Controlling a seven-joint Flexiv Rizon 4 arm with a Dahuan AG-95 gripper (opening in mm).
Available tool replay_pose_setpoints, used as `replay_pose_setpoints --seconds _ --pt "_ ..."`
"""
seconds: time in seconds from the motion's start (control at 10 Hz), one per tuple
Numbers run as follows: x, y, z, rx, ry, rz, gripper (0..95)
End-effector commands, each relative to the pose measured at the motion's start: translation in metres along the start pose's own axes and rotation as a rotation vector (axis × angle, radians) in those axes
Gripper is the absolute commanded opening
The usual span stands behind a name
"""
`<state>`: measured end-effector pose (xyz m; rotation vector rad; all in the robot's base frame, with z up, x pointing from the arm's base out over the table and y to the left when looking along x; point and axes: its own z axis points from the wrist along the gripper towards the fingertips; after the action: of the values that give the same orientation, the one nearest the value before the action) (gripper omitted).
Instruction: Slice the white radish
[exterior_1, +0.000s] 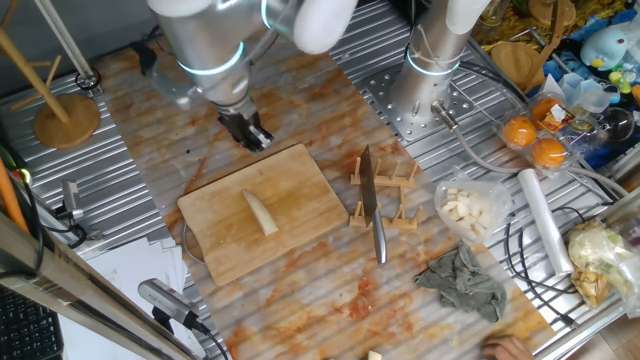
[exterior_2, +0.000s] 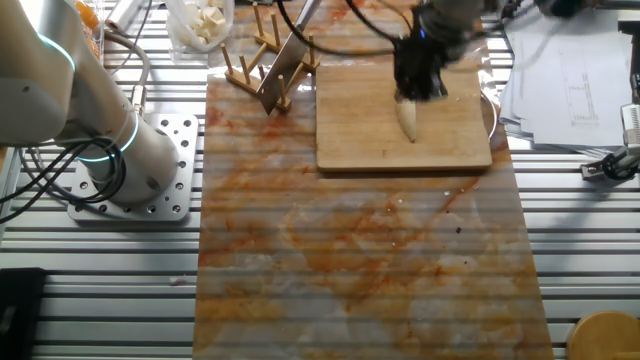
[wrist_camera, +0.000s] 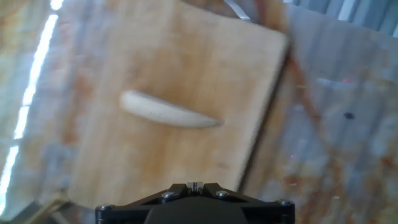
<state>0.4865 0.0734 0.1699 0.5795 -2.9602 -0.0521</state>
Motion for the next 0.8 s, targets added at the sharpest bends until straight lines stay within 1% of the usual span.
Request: replay_pose_setpoints --seconds 0.1,0.2,0.4,0.5,0.7,0.8 --pt "0.0026 0.0023 -0.0006 -0.012 0.001 -0.086 0.0" --pt "0.0030 0.0022 -0.0004 -0.014 0.003 -0.115 0.0" --pt "0.0037 0.0013 0.0002 -0.009 0.021 -0.171 0.0" --pt "0.0037 0.0013 0.0002 -0.006 0.021 -0.193 0.0" --pt "0.0037 0.0013 0.0002 -0.010 0.012 -0.242 0.0" --pt "0.0037 0.0013 0.0002 -0.017 -0.004 -0.302 0.0"
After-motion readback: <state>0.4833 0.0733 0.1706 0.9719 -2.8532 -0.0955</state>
